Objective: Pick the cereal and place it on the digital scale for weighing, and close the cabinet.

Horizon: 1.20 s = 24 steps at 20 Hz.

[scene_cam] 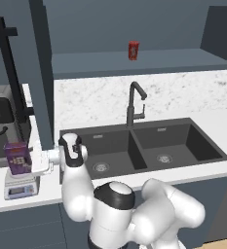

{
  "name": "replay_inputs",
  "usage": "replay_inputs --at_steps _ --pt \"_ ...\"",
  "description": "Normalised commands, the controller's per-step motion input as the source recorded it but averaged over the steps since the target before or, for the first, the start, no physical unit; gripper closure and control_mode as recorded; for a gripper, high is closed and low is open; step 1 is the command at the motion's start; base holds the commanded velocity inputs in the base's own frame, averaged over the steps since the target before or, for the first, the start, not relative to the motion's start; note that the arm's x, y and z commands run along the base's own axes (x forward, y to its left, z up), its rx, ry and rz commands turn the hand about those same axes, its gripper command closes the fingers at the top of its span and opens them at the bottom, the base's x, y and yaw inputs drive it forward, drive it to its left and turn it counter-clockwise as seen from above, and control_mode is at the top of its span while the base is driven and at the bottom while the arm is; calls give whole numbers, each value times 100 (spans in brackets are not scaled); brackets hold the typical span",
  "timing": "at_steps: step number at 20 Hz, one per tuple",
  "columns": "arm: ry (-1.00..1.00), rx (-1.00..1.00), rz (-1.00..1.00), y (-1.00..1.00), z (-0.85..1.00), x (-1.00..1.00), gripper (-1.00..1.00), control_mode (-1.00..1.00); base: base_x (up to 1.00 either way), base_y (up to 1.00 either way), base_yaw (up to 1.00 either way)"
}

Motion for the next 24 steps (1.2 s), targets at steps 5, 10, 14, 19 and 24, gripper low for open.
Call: replay_inputs --at_steps 5,10,14,19,24 --pt "-10 2 0 -33 3 -12 -100 -100 0 0 0" --pt "-17 7 0 -55 23 -34 -100 -100 0 0 0" --pt "-35 8 0 -51 67 -71 -100 -100 0 0 0" --pt "-28 7 -5 -55 83 -72 -100 -100 0 0 0" --pt "-35 6 -12 -62 81 -69 -100 -100 0 0 0"
